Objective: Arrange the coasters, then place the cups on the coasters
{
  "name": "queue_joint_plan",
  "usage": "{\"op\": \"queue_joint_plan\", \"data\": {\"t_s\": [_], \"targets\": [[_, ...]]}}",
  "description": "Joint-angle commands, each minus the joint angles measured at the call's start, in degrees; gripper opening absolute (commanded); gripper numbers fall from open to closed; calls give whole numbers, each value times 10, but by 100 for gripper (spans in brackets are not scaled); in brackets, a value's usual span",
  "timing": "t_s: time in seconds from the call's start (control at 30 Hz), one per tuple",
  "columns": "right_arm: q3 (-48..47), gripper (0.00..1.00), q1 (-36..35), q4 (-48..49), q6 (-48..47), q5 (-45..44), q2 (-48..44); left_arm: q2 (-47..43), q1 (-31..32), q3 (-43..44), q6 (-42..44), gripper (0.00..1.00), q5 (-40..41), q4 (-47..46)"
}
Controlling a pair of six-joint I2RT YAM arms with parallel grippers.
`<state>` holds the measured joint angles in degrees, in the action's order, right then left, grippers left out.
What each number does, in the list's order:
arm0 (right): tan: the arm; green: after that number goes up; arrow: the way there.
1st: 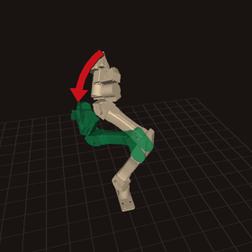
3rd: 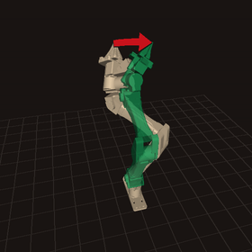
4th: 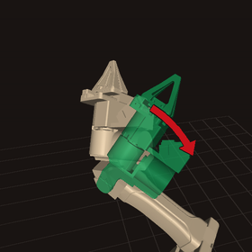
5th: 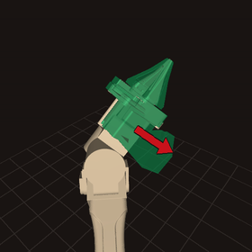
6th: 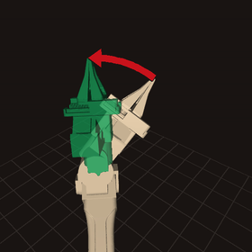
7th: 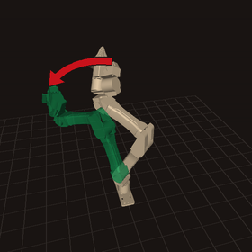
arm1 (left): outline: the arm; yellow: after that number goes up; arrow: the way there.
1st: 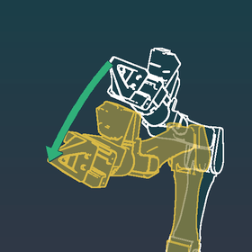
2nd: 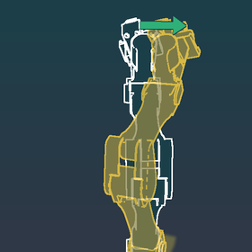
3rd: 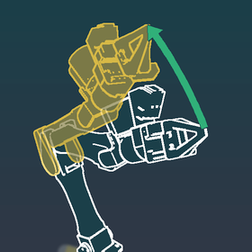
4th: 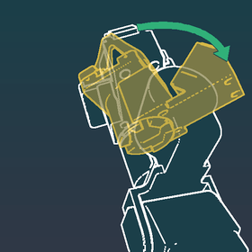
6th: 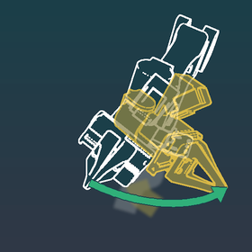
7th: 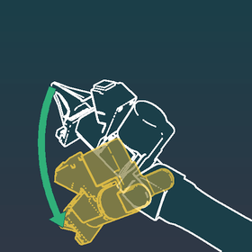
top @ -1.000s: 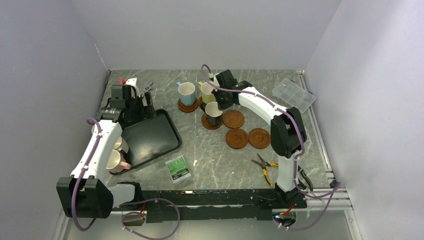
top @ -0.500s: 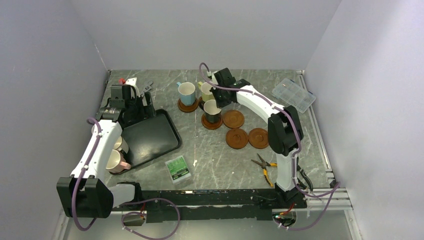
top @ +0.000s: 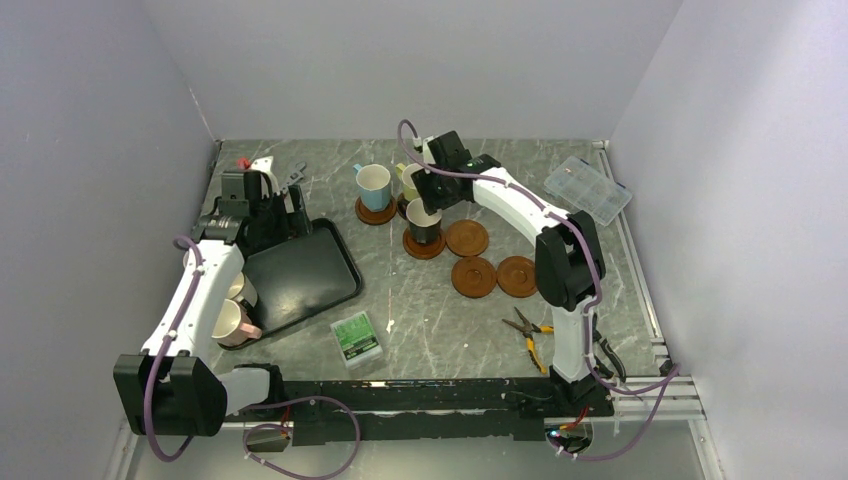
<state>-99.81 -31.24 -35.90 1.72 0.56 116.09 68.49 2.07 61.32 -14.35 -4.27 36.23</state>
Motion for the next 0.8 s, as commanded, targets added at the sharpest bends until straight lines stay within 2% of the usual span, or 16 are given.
{"op": "queue_joint_plan", "data": {"t_s": [0.0, 0.23, 0.43, 0.57, 0.77], "targets": [[-26, 61, 1, 10, 1, 8, -32, -24, -2, -13, -40, 90, 12, 3], [47, 80, 1, 31, 16, 18, -135, -99, -5, -47, -177, 94, 99, 116], [143, 88, 2, 67, 54, 19, -257, -178, -19, -76, -248, 94, 152, 196], [208, 91, 10, 94, 73, 38, -319, -190, -77, -82, -266, 94, 163, 224], [266, 92, 35, 120, 94, 76, -373, -187, -148, -107, -271, 94, 174, 216]]}}
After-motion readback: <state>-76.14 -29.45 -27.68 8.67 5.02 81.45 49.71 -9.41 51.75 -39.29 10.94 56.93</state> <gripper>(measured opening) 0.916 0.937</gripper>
